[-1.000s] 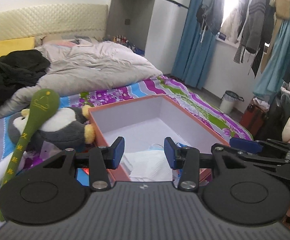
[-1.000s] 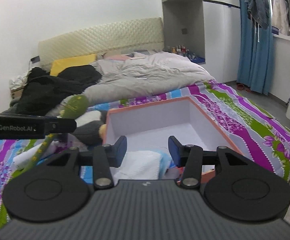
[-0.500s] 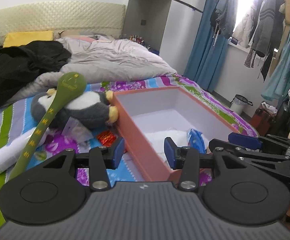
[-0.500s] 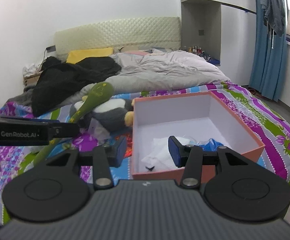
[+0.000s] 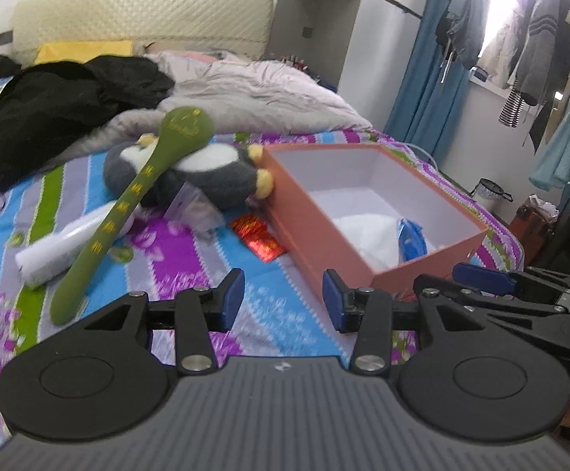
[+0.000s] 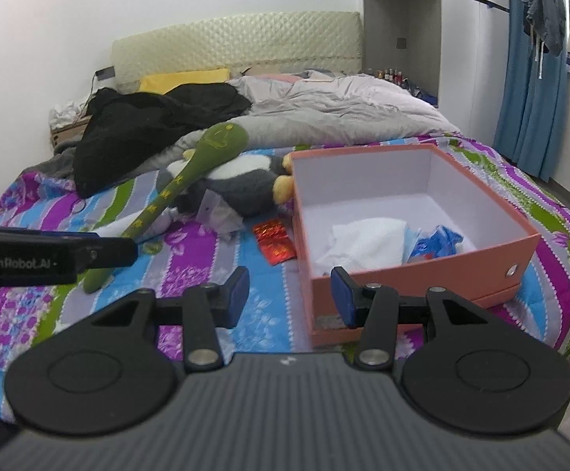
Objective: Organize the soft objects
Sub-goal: 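Withdraw both grippers from the box back toward the remaining items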
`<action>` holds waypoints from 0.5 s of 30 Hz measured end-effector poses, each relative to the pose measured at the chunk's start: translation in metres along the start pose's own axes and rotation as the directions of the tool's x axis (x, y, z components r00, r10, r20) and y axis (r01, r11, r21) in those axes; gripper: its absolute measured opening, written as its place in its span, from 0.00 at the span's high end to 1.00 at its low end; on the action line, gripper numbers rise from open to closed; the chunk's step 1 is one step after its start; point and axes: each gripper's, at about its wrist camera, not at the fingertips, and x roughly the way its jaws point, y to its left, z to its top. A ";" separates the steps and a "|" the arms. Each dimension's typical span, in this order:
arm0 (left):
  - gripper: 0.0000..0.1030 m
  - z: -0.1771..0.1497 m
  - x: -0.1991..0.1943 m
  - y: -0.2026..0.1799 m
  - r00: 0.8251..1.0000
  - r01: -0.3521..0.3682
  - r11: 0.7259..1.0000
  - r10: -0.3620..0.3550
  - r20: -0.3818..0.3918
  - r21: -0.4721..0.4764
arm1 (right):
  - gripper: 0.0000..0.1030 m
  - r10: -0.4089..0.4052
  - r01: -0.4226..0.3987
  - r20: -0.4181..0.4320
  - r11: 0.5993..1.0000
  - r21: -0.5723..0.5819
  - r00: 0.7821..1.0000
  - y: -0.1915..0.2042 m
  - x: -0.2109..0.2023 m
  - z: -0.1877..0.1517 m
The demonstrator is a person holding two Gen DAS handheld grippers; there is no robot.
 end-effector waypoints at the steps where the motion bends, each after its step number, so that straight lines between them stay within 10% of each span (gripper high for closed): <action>1: 0.52 -0.005 -0.003 0.004 1.000 -0.003 1.000 0.003 -0.005 -0.009 | 0.53 -0.002 0.002 -0.004 1.000 -0.007 1.000 0.004 0.000 -0.003; 15: 0.52 -0.063 -0.017 0.053 0.995 -0.069 0.989 0.058 -0.086 -0.130 | 0.53 0.002 -0.007 -0.100 0.998 -0.056 0.995 0.042 0.018 -0.034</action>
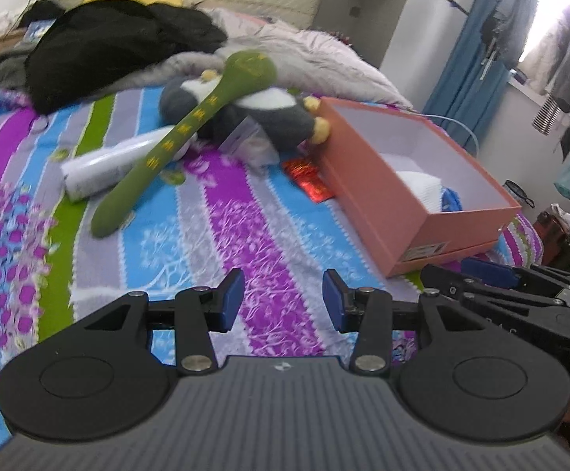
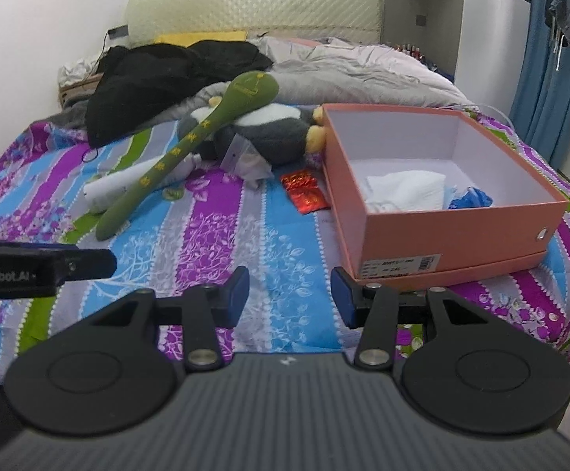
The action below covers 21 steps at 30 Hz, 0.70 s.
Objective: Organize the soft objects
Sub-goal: 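Withdraw both grippers from the box back toward the remaining items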
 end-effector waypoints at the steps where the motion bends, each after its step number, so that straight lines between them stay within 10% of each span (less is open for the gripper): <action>1: 0.52 -0.001 0.003 0.004 1.000 -0.003 1.000 0.003 -0.007 -0.011 | 0.53 0.002 -0.002 -0.002 1.000 -0.009 1.000 0.002 0.004 0.000; 21: 0.49 0.037 0.115 0.057 0.998 -0.059 0.995 0.056 -0.042 -0.079 | 0.53 -0.009 0.004 -0.033 0.990 -0.144 0.999 0.021 0.114 0.012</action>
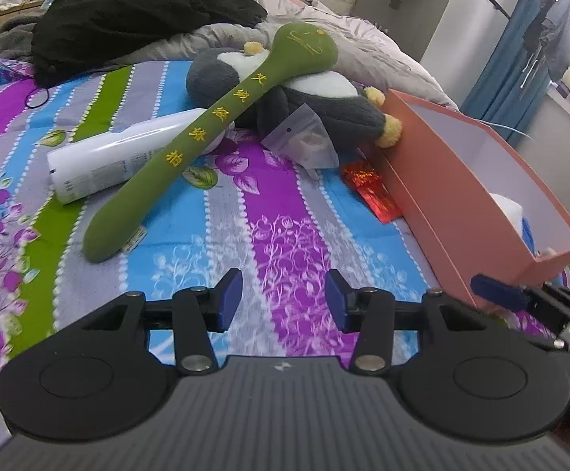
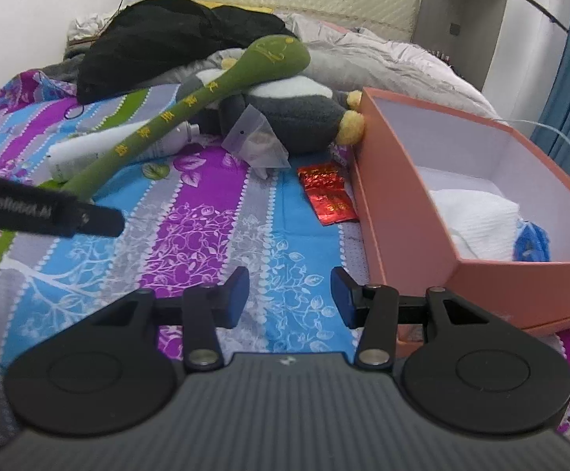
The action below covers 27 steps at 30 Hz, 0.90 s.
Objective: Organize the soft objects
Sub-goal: 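Withdraw both grippers from the box back toward the remaining items, then grasp the clear plastic bag with the left gripper while the right gripper grasps the red packet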
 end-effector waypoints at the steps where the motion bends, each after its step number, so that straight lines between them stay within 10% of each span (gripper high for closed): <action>1: 0.49 0.002 0.006 0.001 1.000 -0.001 1.000 0.001 0.001 -0.002 | 0.53 0.008 -0.008 -0.002 1.000 -0.003 1.000 0.000 0.005 0.000; 27: 0.30 0.095 0.163 0.007 0.988 0.155 0.985 -0.155 0.010 -0.077 | 0.54 -0.163 0.166 0.035 0.966 -0.197 0.986 0.015 0.155 0.036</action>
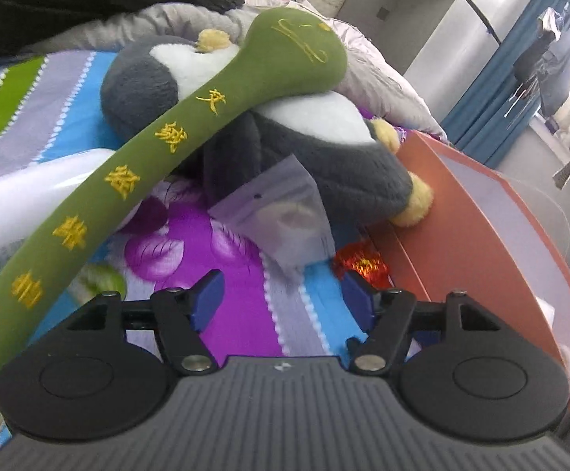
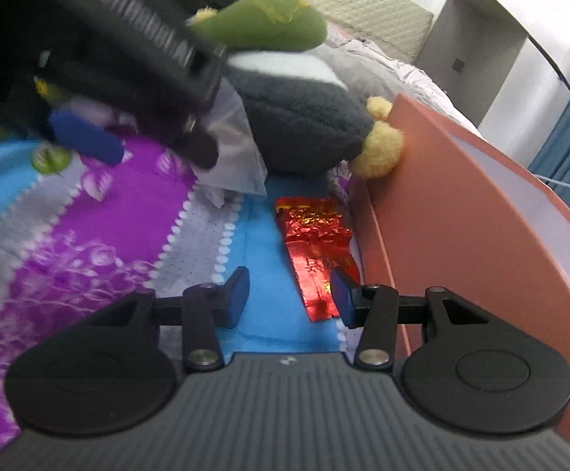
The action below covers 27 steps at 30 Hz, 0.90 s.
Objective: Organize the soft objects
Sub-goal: 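Grasp the clear plastic bag with the left gripper while the right gripper grasps the red packet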
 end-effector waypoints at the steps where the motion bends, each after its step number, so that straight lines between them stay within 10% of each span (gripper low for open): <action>1: 0.27 0.004 0.005 0.004 1.000 0.010 1.000 -0.010 -0.005 -0.016 | 0.54 -0.012 0.012 -0.002 1.000 -0.021 1.000 0.002 0.005 0.000; 16: 0.24 0.021 0.063 0.025 0.992 0.113 0.964 -0.122 -0.023 -0.239 | 0.58 -0.080 0.078 -0.017 0.992 -0.099 0.997 0.004 0.022 0.006; 21: 0.26 0.023 0.073 0.019 0.991 0.121 0.963 -0.130 -0.023 -0.240 | 0.74 -0.060 0.057 -0.030 0.994 -0.092 0.998 0.002 0.026 0.008; 27: 0.58 0.024 0.082 0.009 0.992 0.104 0.962 -0.117 -0.037 -0.253 | 0.89 -0.045 0.043 -0.035 0.996 -0.081 0.998 0.000 0.015 0.008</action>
